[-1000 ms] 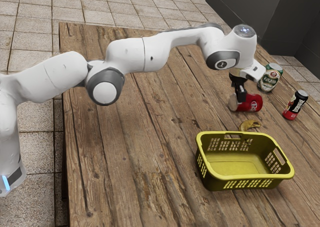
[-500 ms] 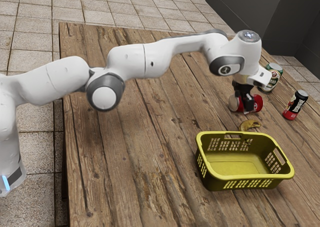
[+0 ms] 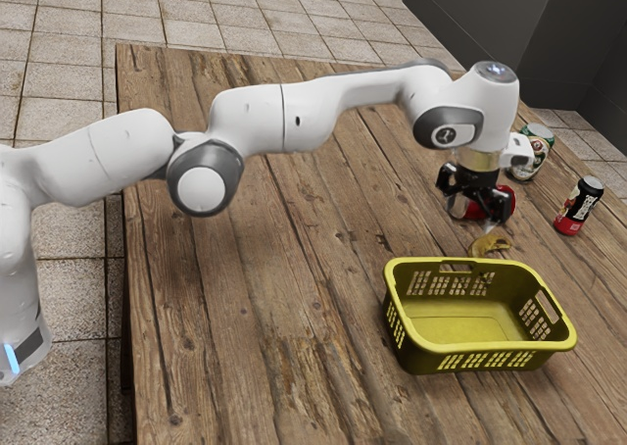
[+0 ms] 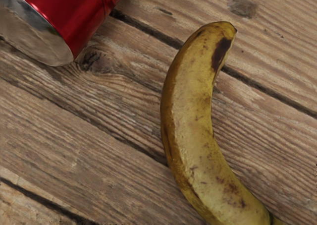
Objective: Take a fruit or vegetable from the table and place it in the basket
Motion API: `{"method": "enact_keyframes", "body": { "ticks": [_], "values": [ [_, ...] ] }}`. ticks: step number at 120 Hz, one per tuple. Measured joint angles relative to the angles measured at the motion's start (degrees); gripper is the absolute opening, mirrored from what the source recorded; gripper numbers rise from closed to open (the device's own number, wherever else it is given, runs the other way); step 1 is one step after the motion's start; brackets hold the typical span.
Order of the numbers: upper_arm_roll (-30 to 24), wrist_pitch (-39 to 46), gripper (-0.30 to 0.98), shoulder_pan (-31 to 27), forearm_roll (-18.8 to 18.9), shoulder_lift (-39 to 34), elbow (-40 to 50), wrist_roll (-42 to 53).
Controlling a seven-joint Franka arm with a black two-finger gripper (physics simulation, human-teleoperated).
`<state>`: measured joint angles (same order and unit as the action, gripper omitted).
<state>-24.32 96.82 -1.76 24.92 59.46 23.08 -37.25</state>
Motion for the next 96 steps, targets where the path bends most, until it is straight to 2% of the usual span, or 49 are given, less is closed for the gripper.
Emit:
{"method": "enact_keyframes", "body": {
  "ticks": [40,96],
  "values": [
    [-0.71,4.06,0.69,0.14,-0.04,4.33,-2.51,-12.55],
    [-0.03,7.86,0.69,0.15,0.21,6.60,-1.84,-18.83]
  ]
}}
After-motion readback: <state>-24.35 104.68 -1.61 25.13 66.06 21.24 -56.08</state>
